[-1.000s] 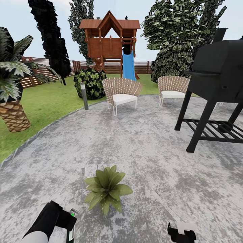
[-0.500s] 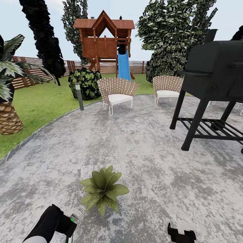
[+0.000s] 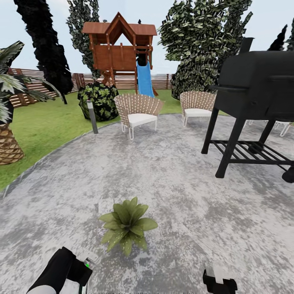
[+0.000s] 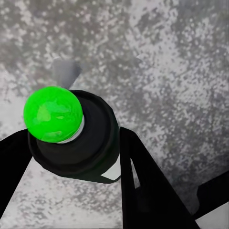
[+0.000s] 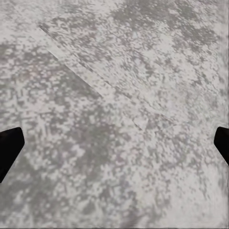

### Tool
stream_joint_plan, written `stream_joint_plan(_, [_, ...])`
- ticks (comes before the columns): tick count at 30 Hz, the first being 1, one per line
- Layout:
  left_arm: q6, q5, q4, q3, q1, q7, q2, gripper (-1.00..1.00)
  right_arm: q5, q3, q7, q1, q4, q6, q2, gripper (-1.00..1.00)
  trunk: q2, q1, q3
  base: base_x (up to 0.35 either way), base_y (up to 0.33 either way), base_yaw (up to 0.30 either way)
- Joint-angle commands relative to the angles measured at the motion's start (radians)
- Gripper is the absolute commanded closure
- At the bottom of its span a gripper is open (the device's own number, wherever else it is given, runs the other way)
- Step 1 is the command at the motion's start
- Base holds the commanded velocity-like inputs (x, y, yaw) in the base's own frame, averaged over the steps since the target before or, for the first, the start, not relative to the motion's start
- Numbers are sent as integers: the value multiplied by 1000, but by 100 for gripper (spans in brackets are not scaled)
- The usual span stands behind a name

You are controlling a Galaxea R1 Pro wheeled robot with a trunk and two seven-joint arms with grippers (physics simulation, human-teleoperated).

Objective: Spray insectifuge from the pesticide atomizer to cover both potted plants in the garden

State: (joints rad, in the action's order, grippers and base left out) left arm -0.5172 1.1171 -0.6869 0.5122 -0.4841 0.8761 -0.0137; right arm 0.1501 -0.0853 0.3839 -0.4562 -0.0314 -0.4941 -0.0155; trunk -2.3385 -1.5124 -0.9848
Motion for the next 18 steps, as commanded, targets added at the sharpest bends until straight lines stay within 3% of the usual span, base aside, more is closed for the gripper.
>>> stream_joint_plan(1, [-5, 4, -2, 6, -1, 6, -1, 100, 10, -8, 3, -1, 1, -3, 0, -100, 0, 1, -1, -189, 236, -263])
stream_joint_plan(6, [-4, 4, -2, 6, -1, 6, -1, 100, 10, -8, 3, -1, 1, -3, 1, -100, 0, 1, -1, -47, 293, -209])
stream_joint_plan(10, [-5, 3, -2, 6, -1, 6, -2, 100, 9, -8, 4, -1, 1, -3, 2, -100, 0, 1, -1, 204, 254, -22])
stream_joint_plan(18, [-3, 4, -3, 7, -1, 6, -1, 100, 11, -8, 4, -1, 2, -3, 2, -100, 0, 1, -1, 42, 21, 0])
